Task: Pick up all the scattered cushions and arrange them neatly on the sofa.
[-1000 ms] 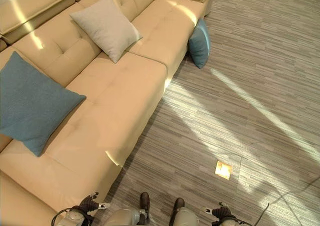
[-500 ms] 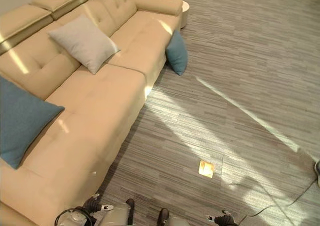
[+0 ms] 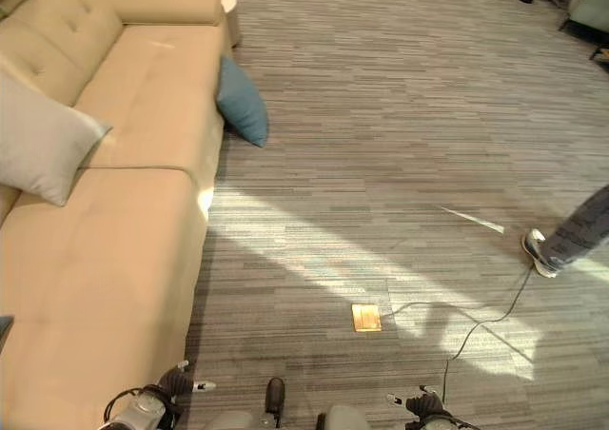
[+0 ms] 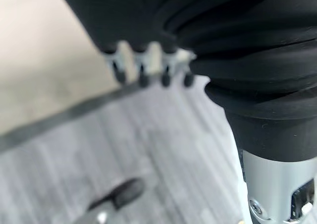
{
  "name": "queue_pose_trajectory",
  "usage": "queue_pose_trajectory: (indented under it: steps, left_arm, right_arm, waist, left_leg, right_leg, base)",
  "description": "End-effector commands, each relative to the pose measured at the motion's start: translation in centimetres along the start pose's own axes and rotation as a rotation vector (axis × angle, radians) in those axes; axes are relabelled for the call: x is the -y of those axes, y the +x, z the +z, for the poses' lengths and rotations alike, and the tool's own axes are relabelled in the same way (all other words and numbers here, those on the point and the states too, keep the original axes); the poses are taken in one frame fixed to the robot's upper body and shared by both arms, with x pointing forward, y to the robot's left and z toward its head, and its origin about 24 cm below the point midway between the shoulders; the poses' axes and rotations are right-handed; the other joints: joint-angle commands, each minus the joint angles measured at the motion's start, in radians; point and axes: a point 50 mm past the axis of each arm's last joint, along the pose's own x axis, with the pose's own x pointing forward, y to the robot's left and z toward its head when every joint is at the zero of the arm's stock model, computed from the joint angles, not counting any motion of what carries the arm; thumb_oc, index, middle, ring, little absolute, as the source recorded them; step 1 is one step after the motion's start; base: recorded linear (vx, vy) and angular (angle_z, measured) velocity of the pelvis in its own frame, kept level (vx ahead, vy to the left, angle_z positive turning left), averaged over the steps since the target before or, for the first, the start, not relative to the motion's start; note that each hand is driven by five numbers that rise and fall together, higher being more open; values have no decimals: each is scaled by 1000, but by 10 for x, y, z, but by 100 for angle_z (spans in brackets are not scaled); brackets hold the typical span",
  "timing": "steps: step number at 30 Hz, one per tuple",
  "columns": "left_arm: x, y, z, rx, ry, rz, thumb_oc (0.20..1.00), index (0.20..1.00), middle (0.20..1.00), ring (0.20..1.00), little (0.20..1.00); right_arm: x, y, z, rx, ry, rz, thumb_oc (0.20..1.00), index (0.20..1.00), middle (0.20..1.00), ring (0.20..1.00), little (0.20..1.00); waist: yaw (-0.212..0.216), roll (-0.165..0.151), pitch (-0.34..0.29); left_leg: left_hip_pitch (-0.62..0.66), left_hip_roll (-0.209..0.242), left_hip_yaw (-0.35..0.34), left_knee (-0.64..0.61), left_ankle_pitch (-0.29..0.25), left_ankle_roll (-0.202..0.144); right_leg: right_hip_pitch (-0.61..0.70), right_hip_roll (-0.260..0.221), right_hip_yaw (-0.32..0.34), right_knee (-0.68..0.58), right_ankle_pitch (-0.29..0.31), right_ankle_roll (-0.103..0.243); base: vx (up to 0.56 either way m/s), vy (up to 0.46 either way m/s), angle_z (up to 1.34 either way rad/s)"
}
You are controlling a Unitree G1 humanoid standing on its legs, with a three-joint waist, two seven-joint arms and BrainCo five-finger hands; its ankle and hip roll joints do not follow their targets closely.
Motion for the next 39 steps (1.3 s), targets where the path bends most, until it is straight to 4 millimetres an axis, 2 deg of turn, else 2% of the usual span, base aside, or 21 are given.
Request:
queue_pose_trajectory:
  steps: [1,4,6,7,8,9,10,11,15,16,17,20,23,24,25,27,28,30,33,36,39]
  left_arm:
    - [5,-2,-10,-22,-34,12,1000,1000,1000,1000,1000]
    - [5,-2,-8,-15,-26,10,1000,1000,1000,1000,1000]
    - [9,-3,-12,-31,-27,4,1000,1000,1000,1000,1000]
    - [11,-3,-12,-34,-35,-1,1000,1000,1000,1000,1000]
    - [11,-3,-12,-34,-35,-1,1000,1000,1000,1000,1000]
    - [10,-1,-6,-19,-44,-1,1000,1000,1000,1000,1000]
    - [9,-1,-4,-12,-44,4,1000,1000,1000,1000,1000]
    - [7,0,-1,-4,-53,13,1000,1000,1000,1000,1000]
    - [10,-1,-2,-10,-58,3,1000,1000,1000,1000,1000]
    - [12,-1,-3,-12,-56,-1,1000,1000,1000,1000,1000]
    - [13,-1,-3,-8,-52,-6,1000,1000,1000,1000,1000]
    - [15,-2,-5,-10,-48,-14,1000,1000,1000,1000,1000]
    - [16,-4,-15,-44,-64,-17,1000,1000,1000,1000,1000]
    - [17,-5,-18,-58,-66,-19,1000,1000,1000,1000,1000]
    - [16,-4,-18,-58,-64,-17,1000,1000,1000,1000,1000]
    - [10,-3,-15,-48,-66,-5,1000,1000,1000,1000,1000]
    - [7,-3,-15,-49,-66,2,1000,1000,1000,1000,1000]
    - [5,-3,-15,-47,-70,13,1000,1000,1000,1000,1000]
    - [3,-2,-10,-29,-66,20,1000,1000,1000,1000,1000]
    - [0,0,-3,-10,-52,23,1000,1000,1000,1000,1000]
    - [5,-1,-6,-20,-52,11,1000,1000,1000,1000,1000]
  right_arm:
    - [21,2,3,15,-45,-51,1000,1000,1000,1000,1000]
    - [21,1,-5,-7,-36,-50,1000,1000,1000,1000,1000]
    - [20,-1,-13,-30,-34,-46,1000,1000,1000,1000,1000]
    - [18,-1,-13,-28,-20,-43,1000,1000,1000,1000,1000]
    - [18,-1,-13,-28,-20,-43,1000,1000,1000,1000,1000]
    - [21,1,-5,0,-3,-54,1000,1000,1000,1000,1000]
    - [22,2,0,16,-3,-64,1000,1000,1000,1000,1000]
    - [25,2,2,16,-7,-69,1000,1000,1000,1000,1000]
    - [30,2,3,21,-6,-82,1000,1000,1000,1000,1000]
    - [31,2,3,21,-8,-85,1000,1000,1000,1000,1000]
    - [32,2,0,13,-12,-89,1000,1000,1000,1000,1000]
    - [29,2,-3,2,-16,-83,1000,1000,1000,1000,1000]
    - [26,0,-9,-22,-43,-65,1000,1000,1000,1000,1000]
    - [24,-1,-16,-47,-63,-53,1000,1000,1000,1000,1000]
    - [23,-1,-16,-45,-67,-45,1000,1000,1000,1000,1000]
    - [22,0,-13,-32,-74,-34,1000,1000,1000,1000,1000]
    - [21,0,-12,-29,-70,-33,1000,1000,1000,1000,1000]
    - [20,0,-11,-24,-81,-31,1000,1000,1000,1000,1000]
    - [19,1,-5,-4,-96,-23,1000,1000,1000,1000,1000]
    - [21,1,-4,-6,-90,-30,1000,1000,1000,1000,1000]
    - [19,0,-12,-37,-69,-25,1000,1000,1000,1000,1000]
  waist:
    - [10,-9,0]
    - [-6,-16,-4]
    - [-16,-21,-23]
    - [-19,-21,-29]
    - [-19,-20,-29]
    - [-16,-26,-5]
    - [-8,-32,8]
    - [8,-41,17]
    - [37,-35,8]
    - [41,-28,2]
    - [52,-6,-8]
    - [70,9,-13]
    - [90,3,-43]
    - [93,-7,-56]
    - [91,-12,-55]
    - [75,-15,-43]
    - [68,-5,-40]
    - [58,12,-33]
    - [34,14,-23]
    - [3,4,-7]
    - [-9,-15,-20]
  left_leg:
    - [18,29,-91,104,-111,-31]
    - [69,40,-108,91,-142,-48]
    - [95,65,-109,100,-160,-66]
    - [79,97,-100,178,-144,-97]
    - [77,97,-101,182,-146,-98]
    - [-51,125,-86,425,-40,-112]
    - [-97,132,-84,510,-5,-104]
    - [-156,130,-65,579,-5,-87]
    - [-201,59,-40,417,-62,-74]
    - [-203,45,-34,347,-49,-76]
    - [-223,17,-27,214,27,-85]
    - [-251,-6,-15,145,95,-96]
    - [-223,-18,-43,145,73,-66]
    - [-193,-21,-46,150,49,-47]
    - [-172,-26,-50,154,31,-32]
    - [-136,-27,-60,162,0,-4]
    - [-117,-20,-66,164,-14,8]
    - [-71,-3,-85,151,-37,14]
    - [-8,3,-114,130,-65,5]
    - [60,7,-142,107,-103,-23]
    - [99,20,-151,91,-133,-43]
  right_leg:
    - [27,39,-2,-307,269,20]
    - [29,35,0,-349,299,29]
    - [52,41,1,-340,300,11]
    - [78,50,1,-329,277,-9]
    - [78,50,0,-328,277,-9]
    - [113,51,-8,-323,258,-39]
    - [132,59,-11,-323,244,-57]
    - [162,64,-11,-320,220,-74]
    - [232,83,7,-348,184,-63]
    - [247,92,11,-359,178,-59]
    - [283,125,24,-380,164,-59]
    - [347,156,63,-382,128,-61]
    - [377,142,88,-332,94,-53]
    - [359,119,75,-229,104,-21]
    - [333,106,79,-145,130,-4]
    - [233,90,89,51,239,36]
    - [188,85,75,110,275,45]
    - [110,60,30,170,249,23]
    - [46,57,0,19,203,-9]
    - [27,54,35,-247,246,9]
    - [47,55,74,-305,280,15]
  base:
    - [354,-239,-14]
    - [278,-226,28]
    - [359,-328,53]
    - [301,-295,71]
    - [234,-389,79]
    - [91,-308,85]
    - [224,-449,33]
    - [259,-306,-8]
    - [332,-136,-33]
    - [447,-71,-6]
    - [447,-53,-1]
    - [388,-23,-6]
    - [456,71,-82]
    - [478,102,-106]
    - [424,111,-83]
    - [240,67,-11]
    - [238,50,4]
    - [276,23,17]
    - [324,-106,24]
    - [341,-207,43]
    - [328,-251,78]
